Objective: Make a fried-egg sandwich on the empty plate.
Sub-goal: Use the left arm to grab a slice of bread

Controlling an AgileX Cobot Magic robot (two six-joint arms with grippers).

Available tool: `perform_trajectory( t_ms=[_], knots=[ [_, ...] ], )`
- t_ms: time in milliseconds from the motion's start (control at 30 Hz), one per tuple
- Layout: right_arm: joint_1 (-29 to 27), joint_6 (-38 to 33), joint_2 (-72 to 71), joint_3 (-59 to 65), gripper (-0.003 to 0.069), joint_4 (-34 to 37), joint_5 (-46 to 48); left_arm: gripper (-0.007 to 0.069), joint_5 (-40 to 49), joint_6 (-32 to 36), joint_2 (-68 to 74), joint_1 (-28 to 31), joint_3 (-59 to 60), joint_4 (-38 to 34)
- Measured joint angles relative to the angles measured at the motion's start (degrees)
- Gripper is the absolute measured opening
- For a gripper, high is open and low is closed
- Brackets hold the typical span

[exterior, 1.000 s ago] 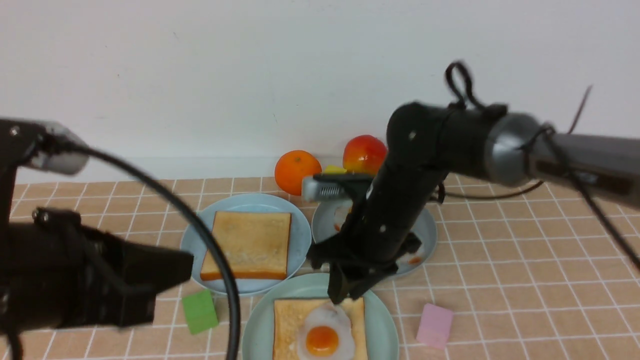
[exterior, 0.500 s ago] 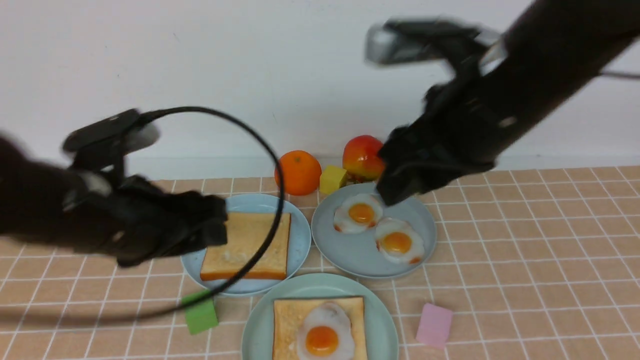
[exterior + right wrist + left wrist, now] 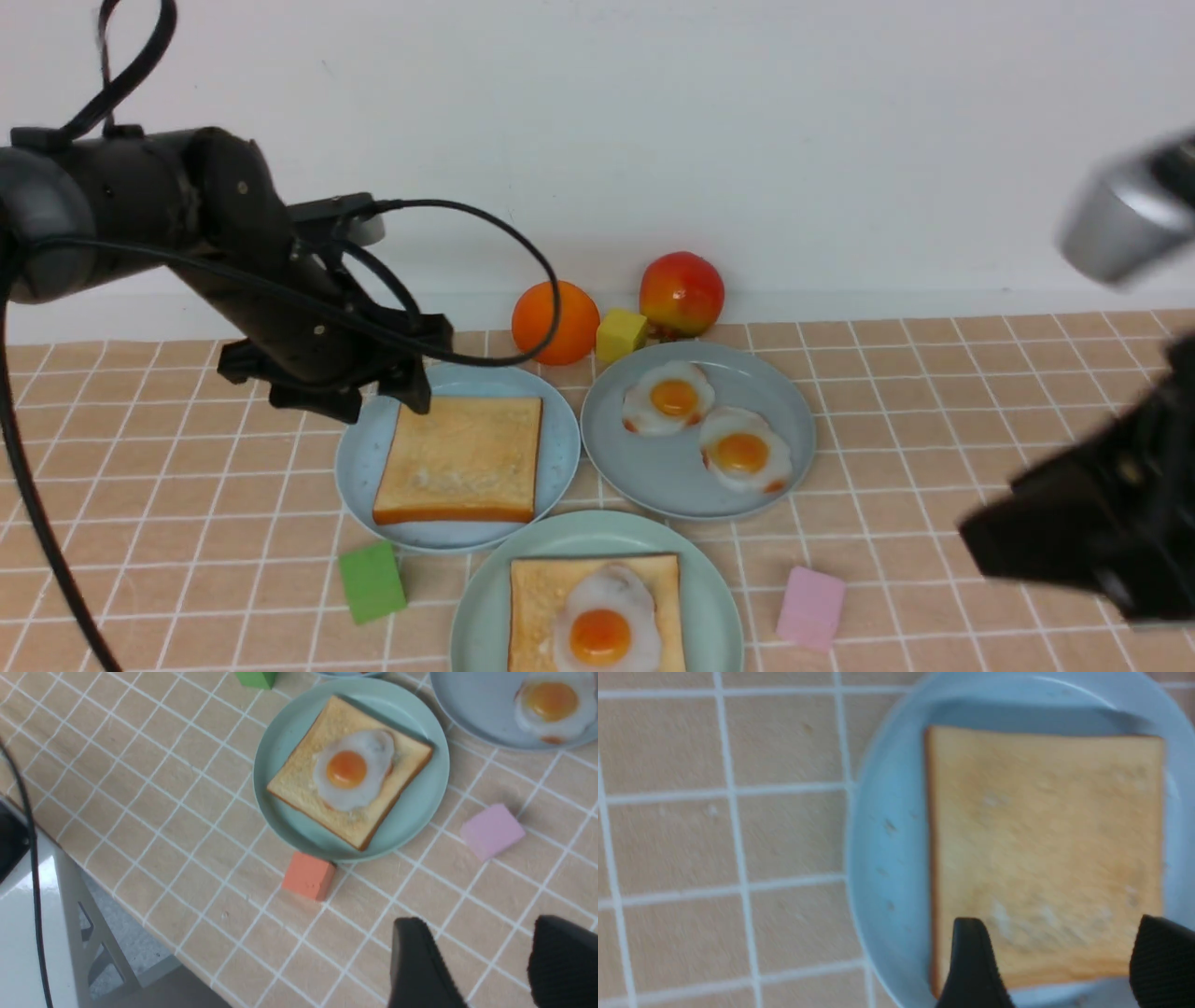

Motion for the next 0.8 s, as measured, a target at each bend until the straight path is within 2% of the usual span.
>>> perform_trajectory(
  t_ms=[133, 300, 433, 600, 667, 733, 800],
  knots=[
    [0.00, 0.00, -4.08, 3.41, 0.0347, 0.08, -0.50, 0.0448, 0.00, 4.49, 3.98, 2.51, -0.52, -5.48],
    [0.00, 0.00, -5.09, 4.43, 0.0347, 0.81, -0.77, 0.0447, 0.00, 9.02, 9.17, 2.73, -0.63, -10.40],
    [0.00, 0.00, -5.09, 4.51, 0.0347, 1.87, -1.19, 0.0414, -0.59, 11.86, 10.99, 2.74, -1.22, -13.89],
    [0.00, 0.00, -5.09, 4.51, 0.0347, 2.34, -1.23, 0.0267, -0.59, 12.62, 11.15, 2.78, -1.33, -13.62],
    [0.00, 0.00, -5.09, 4.51, 0.0347, 2.34, -1.23, 0.0182, -0.26, 12.62, 10.90, 2.78, -1.33, -13.44],
    [0.00, 0.00, -5.09, 4.53, 0.0347, 2.34, -1.23, 0.0056, 0.46, 12.62, 9.62, 2.78, -1.15, -12.83],
    [0.00, 0.00, -5.09, 4.57, 0.0347, 2.34, -1.23, 0.0013, 1.04, 12.62, 7.60, 2.78, -0.95, -12.73]
  ],
)
